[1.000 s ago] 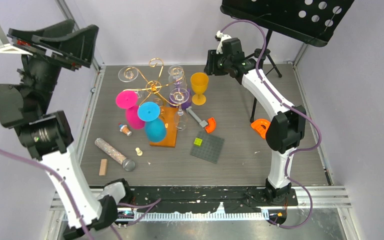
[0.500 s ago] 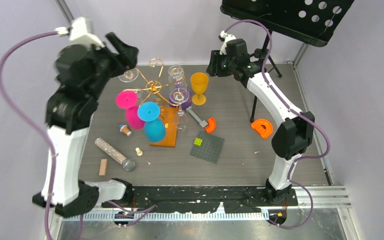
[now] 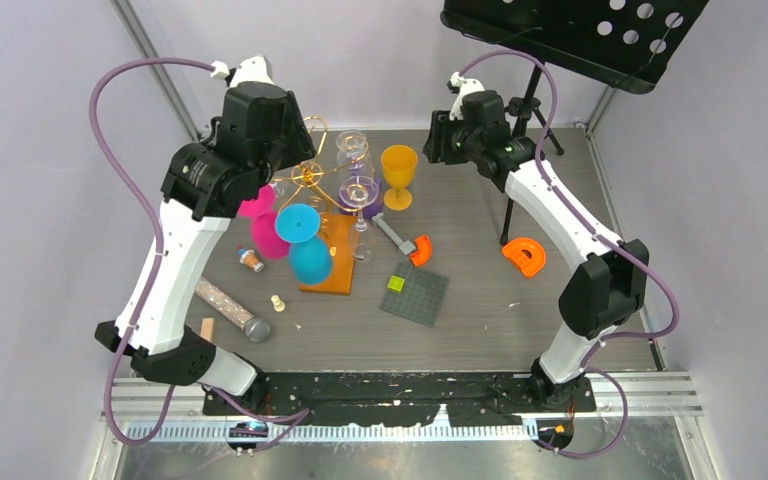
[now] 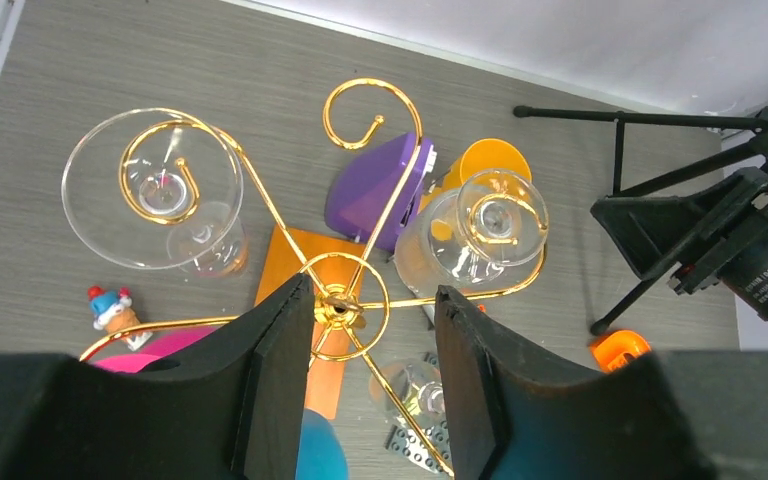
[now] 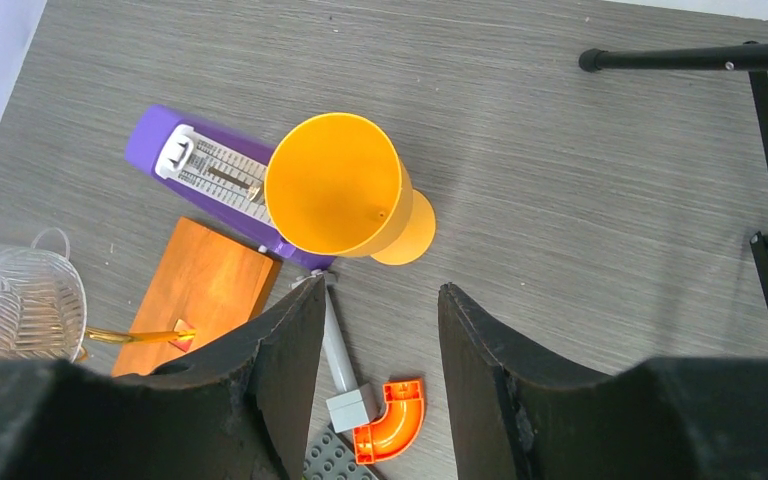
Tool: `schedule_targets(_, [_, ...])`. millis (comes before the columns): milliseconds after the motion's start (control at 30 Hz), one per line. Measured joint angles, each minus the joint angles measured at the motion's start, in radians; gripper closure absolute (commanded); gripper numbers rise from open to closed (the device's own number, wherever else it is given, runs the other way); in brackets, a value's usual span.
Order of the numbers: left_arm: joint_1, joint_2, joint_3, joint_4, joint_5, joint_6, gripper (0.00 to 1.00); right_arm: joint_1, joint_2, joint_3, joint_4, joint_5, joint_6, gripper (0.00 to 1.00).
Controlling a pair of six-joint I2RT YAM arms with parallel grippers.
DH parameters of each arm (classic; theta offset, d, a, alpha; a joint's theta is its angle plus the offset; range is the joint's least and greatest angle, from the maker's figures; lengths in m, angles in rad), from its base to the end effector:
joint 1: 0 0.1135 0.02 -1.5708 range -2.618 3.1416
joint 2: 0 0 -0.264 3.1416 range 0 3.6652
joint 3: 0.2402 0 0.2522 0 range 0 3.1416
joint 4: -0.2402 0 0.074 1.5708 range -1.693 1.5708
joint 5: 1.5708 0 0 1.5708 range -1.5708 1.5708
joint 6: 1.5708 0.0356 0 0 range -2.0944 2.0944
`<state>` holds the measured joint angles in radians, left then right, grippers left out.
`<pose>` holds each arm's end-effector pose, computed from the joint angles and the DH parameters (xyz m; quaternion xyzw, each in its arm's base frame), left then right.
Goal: Place the wine glass upside down on the wine glass rack
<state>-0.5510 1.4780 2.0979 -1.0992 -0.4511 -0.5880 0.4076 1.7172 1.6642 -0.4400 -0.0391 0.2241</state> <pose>0.2247 -0.1198 0.5186 -0.1315 0.8308 -0.1118 0.5291 0.3693 0.1610 0.3698 -0.0886 0.8536 0.1753 0.4825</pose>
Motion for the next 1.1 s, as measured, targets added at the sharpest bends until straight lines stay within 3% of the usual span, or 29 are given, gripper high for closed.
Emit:
schedule_targets(367, [-0.026, -0.047, -0.091, -0.016, -0.073, -0.056, 0.48, 0.0, -0.035, -0.055, 0.028, 0.069, 0.035, 0.47])
schedule_targets(1100, [-0.026, -0.079, -0.098, -0.014, -0.088, -0.032, 0.46, -0.002, -0.022, -0.042, 0.028, 0.107, 0.101, 0.45])
